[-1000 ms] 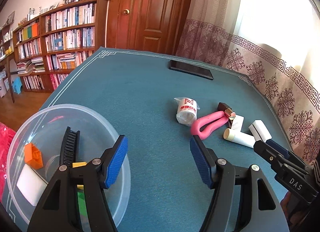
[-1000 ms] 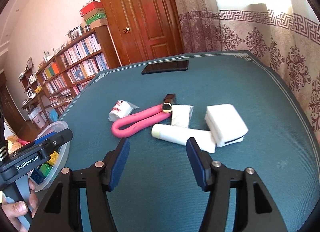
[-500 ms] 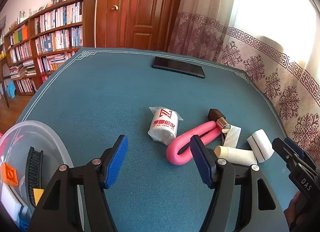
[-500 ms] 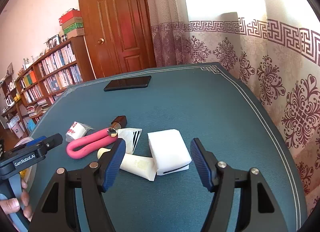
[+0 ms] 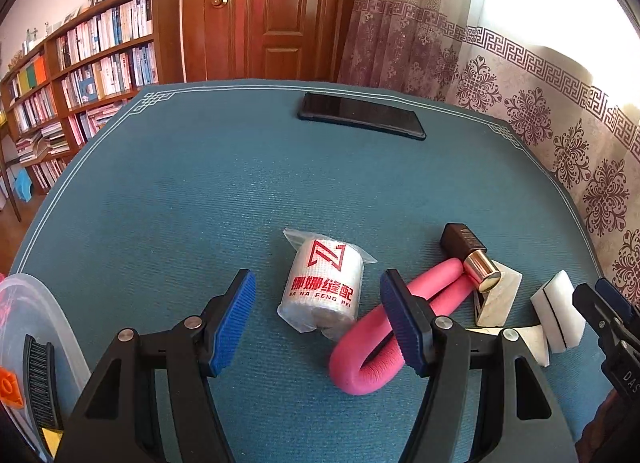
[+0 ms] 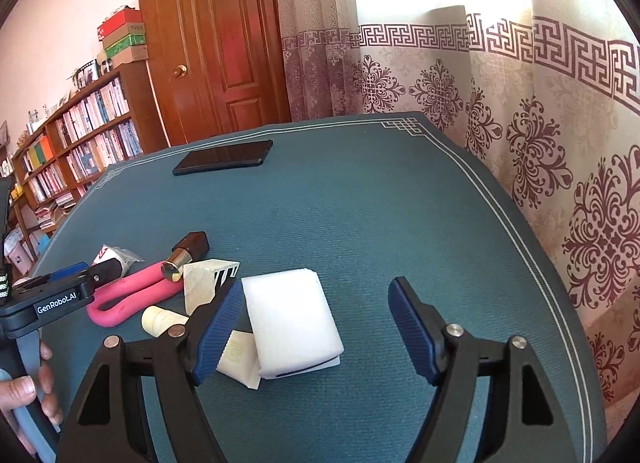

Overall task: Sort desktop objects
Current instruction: 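Move left tool to bandage roll while right tool approaches white foam block, then close the left tool on the bandage roll while the right tool grasps the foam block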

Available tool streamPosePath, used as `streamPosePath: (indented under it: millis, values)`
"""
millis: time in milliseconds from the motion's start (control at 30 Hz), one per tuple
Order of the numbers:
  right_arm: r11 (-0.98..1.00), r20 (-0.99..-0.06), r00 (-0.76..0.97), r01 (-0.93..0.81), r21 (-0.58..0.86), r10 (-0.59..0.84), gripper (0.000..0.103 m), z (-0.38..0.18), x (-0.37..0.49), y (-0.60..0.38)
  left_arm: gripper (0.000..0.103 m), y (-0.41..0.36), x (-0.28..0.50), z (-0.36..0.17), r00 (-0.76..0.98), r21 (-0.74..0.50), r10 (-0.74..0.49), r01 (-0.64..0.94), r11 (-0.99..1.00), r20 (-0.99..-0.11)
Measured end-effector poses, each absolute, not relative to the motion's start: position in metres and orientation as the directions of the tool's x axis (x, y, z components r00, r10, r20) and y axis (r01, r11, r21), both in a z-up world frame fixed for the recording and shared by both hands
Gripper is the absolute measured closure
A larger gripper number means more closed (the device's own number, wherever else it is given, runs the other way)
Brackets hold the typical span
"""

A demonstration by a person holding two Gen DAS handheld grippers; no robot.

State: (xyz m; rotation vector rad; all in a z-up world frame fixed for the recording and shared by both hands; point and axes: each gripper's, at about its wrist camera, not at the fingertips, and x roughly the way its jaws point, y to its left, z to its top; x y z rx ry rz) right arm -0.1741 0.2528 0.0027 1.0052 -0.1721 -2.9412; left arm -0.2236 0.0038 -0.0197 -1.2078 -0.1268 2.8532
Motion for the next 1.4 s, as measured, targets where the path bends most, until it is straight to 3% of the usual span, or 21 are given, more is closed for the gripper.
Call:
streamPosePath:
  millis: [800, 1133, 1367, 1400]
  values:
    - [-0.981, -0.651, -0.745, 0.028, 0.19, -0.147, 0.025, -0.018, -0.185, 0.253, 0.035, -0.004, -0.232, -0.033, -0.692, -0.154, 0.112, -0.002, -0.988, -0.713]
    - [-0.989, -0.692, -0.71, 0.043, 0.143, -0.131, 0.044, -0.026, -0.194, 0.243, 0.035, -0.004, -0.233, -0.035, -0.695, -0.161, 0.114, 0.002, -0.987, -0.71]
    - [-0.986, -0.691, -0.707, 0.051, 0.16, -0.149, 0.045, -0.028, -0.193, 0.246, 0.046, -0.004, -0.234, -0.036, -0.7, -0.156, 0.097, 0.021, -0.988, -0.707]
    - [-0.985, -0.691, -0.707, 0.052, 0.162, -0.151, 0.045, -0.028, -0.193, 0.246, 0.051, -0.005, -0.234, -0.036, -0.701, -0.156, 0.094, 0.025, -0.987, -0.707]
